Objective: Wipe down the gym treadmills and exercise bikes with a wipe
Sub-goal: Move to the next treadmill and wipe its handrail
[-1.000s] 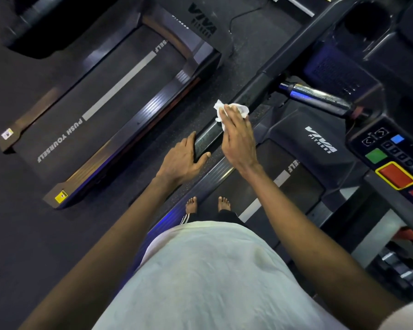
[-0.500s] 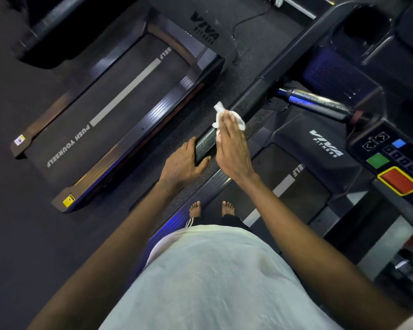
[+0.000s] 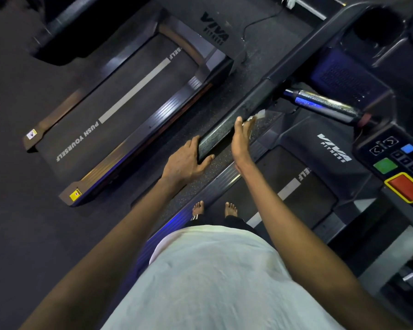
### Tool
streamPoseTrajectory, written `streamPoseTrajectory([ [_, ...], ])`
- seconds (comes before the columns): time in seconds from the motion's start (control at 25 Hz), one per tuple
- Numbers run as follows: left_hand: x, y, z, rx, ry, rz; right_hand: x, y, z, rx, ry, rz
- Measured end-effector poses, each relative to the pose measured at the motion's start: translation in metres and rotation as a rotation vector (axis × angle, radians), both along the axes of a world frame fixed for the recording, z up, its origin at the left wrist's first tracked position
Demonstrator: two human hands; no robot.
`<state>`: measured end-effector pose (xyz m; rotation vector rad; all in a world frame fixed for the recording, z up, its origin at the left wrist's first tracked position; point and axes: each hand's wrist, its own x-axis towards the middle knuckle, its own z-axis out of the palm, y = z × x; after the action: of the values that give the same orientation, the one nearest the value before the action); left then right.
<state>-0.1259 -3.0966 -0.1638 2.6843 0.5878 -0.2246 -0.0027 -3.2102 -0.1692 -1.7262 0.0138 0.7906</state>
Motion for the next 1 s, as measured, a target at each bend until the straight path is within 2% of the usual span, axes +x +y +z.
streamPoseTrajectory([
  [0.16, 0.002, 0.001, 0.0, -0.024, 0.001, 0.0, -0.024, -0.001, -0.015, 0.018, 0.058, 0.033],
  [0.28, 0.005, 0.007, 0.0, -0.087, 0.019, -0.032, -0.037, 0.003, -0.013, 0.01, -0.022, -0.022],
  [0.4, 0.007, 0.014, -0.002, -0.135, 0.047, -0.07, -0.042, 0.01, -0.003, -0.056, -0.265, -0.036],
  [0.56, 0.006, 0.017, 0.001, -0.186, 0.031, -0.085, -0.031, -0.005, -0.02, -0.219, -0.673, 0.193],
  [0.8, 0.007, 0.019, -0.002, -0.231, 0.047, -0.048, 0.031, -0.014, -0.001, -0.56, -0.942, 0.48],
  [0.92, 0.005, 0.022, -0.001, -0.262, 0.031, -0.053, 0.047, -0.011, 0.007, -0.599, -1.0, 0.525],
  [1.0, 0.004, 0.024, -0.003, -0.312, 0.016, -0.058, 0.049, -0.007, 0.011, -0.552, -1.055, 0.652],
])
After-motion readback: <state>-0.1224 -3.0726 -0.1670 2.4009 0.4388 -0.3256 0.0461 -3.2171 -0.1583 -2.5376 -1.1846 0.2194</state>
